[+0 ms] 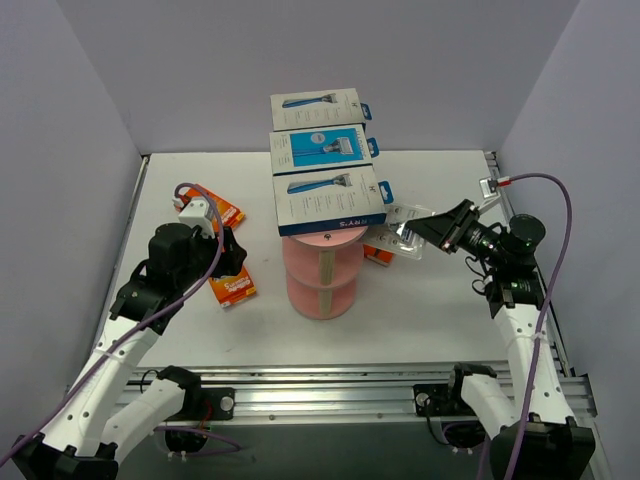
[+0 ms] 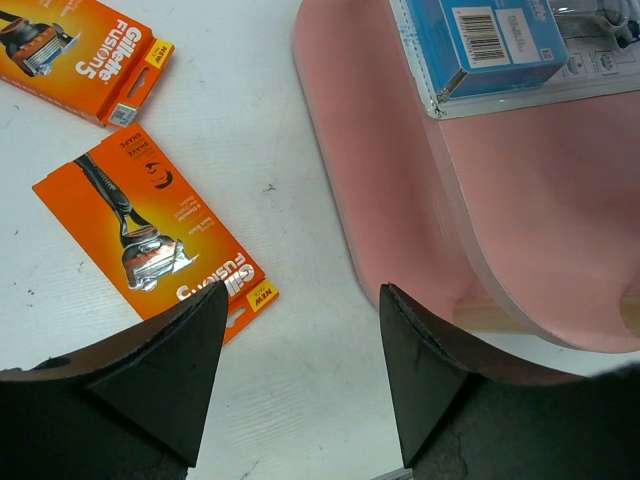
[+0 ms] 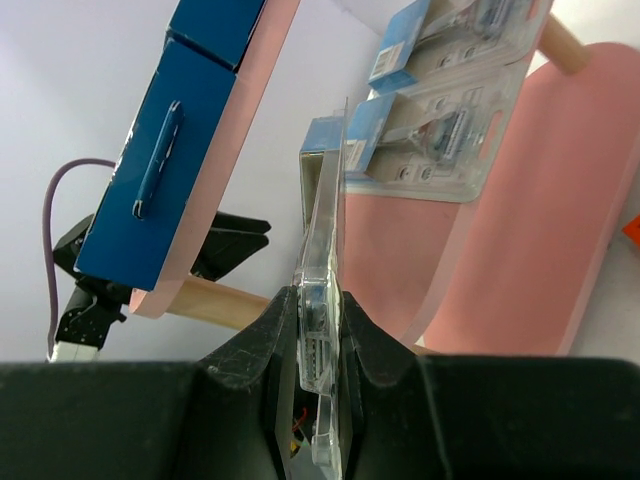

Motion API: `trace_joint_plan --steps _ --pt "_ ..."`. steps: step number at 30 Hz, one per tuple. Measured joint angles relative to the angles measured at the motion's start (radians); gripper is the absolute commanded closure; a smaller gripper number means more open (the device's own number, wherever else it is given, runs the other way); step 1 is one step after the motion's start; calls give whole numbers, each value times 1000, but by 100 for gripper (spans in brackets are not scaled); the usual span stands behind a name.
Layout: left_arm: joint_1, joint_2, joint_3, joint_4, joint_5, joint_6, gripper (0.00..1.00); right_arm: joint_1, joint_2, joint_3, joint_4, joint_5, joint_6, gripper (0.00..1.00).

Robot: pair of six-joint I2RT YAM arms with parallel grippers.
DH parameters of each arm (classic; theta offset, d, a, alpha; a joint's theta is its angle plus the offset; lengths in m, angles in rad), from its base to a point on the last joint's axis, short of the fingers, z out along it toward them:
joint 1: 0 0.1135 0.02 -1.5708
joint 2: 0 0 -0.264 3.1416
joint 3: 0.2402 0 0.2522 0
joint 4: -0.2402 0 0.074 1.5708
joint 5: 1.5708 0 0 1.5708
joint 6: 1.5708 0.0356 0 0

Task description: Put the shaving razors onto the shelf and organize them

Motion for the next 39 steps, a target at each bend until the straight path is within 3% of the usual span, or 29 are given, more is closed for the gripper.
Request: trace_joint_plan --steps 39 --pt "0 19 -2 0 37 3 29 360 274 -35 280 96 49 100"
